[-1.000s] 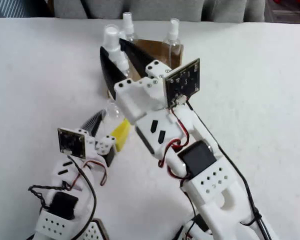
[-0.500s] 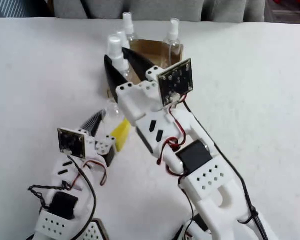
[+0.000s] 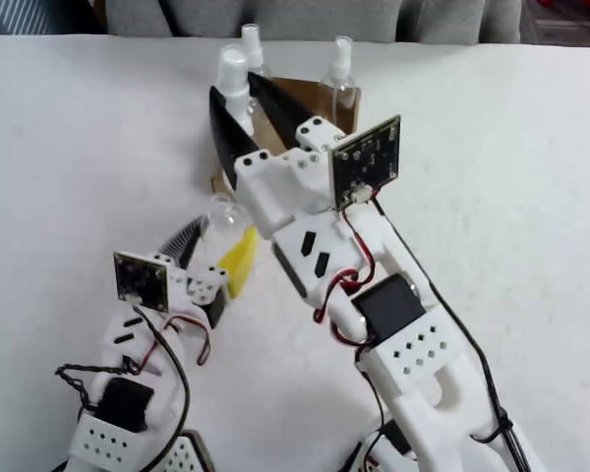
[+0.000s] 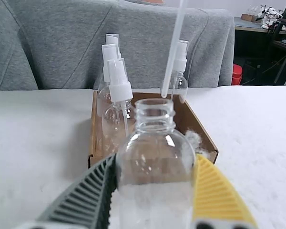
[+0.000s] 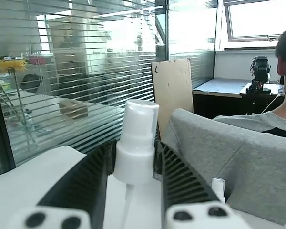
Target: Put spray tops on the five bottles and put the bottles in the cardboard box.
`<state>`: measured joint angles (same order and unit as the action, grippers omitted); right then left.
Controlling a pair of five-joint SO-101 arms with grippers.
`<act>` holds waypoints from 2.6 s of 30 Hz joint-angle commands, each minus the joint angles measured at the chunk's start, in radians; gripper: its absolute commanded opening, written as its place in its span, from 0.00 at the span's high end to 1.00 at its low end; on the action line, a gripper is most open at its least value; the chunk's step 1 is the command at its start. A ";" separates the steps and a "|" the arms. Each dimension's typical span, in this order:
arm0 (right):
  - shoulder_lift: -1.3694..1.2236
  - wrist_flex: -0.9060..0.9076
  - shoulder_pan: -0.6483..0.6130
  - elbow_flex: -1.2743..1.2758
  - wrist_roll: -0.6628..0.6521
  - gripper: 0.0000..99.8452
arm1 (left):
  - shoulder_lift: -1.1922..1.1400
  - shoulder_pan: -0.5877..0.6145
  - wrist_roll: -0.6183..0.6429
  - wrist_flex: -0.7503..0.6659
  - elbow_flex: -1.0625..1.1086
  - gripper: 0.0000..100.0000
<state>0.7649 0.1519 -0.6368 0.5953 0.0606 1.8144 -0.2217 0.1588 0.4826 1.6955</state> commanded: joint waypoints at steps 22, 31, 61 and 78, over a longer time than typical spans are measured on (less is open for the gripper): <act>0.010 0.079 0.005 -0.048 0.106 0.98 | 0.012 -0.004 -0.012 -0.029 -0.002 0.91; 0.013 0.036 -0.016 0.130 0.106 0.98 | 0.012 -0.004 -0.012 -0.029 -0.002 0.91; 0.015 0.446 -0.150 0.089 0.049 0.96 | 0.012 0.016 -0.012 -0.029 -0.002 0.91; 0.193 0.538 -0.145 0.084 -0.031 0.71 | 0.012 0.016 -0.012 -0.029 -0.002 0.91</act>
<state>0.8907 0.6552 -0.7764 0.7273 0.0852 1.8128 -0.2125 0.1588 0.4826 1.6955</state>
